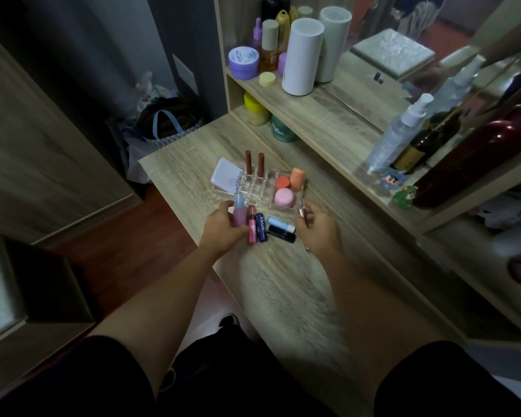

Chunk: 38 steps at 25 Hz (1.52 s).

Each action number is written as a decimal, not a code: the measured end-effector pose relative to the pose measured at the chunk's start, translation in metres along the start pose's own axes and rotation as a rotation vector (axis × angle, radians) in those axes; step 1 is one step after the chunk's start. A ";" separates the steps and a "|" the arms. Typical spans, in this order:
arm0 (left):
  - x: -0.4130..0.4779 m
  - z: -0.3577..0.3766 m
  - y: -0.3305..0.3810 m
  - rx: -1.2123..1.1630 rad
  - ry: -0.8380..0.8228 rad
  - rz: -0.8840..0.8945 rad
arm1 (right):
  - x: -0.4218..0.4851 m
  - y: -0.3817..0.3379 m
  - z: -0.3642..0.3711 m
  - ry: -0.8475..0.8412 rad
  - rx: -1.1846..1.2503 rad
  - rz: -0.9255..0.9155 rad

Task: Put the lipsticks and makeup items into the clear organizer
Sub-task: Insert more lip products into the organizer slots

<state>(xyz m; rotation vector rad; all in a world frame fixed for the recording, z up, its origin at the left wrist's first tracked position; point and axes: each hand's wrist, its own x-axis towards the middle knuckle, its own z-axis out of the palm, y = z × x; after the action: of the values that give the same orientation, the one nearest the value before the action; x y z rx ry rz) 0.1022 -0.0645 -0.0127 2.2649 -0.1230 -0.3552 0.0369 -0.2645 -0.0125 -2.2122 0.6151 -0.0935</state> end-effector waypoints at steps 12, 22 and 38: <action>0.065 -0.053 0.031 -0.643 -0.082 -0.064 | 0.061 -0.067 -0.011 0.088 0.450 0.002; 0.092 -0.053 0.025 -0.429 -0.048 0.066 | 0.092 -0.063 0.003 0.243 0.358 -0.070; 0.112 -0.044 0.028 0.041 -0.237 0.254 | 0.095 -0.059 0.012 0.070 0.182 -0.132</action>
<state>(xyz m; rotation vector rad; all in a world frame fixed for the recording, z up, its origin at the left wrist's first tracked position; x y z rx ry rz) 0.2230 -0.0735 0.0118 2.2063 -0.5397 -0.4864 0.1473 -0.2674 0.0097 -2.0778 0.4777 -0.2848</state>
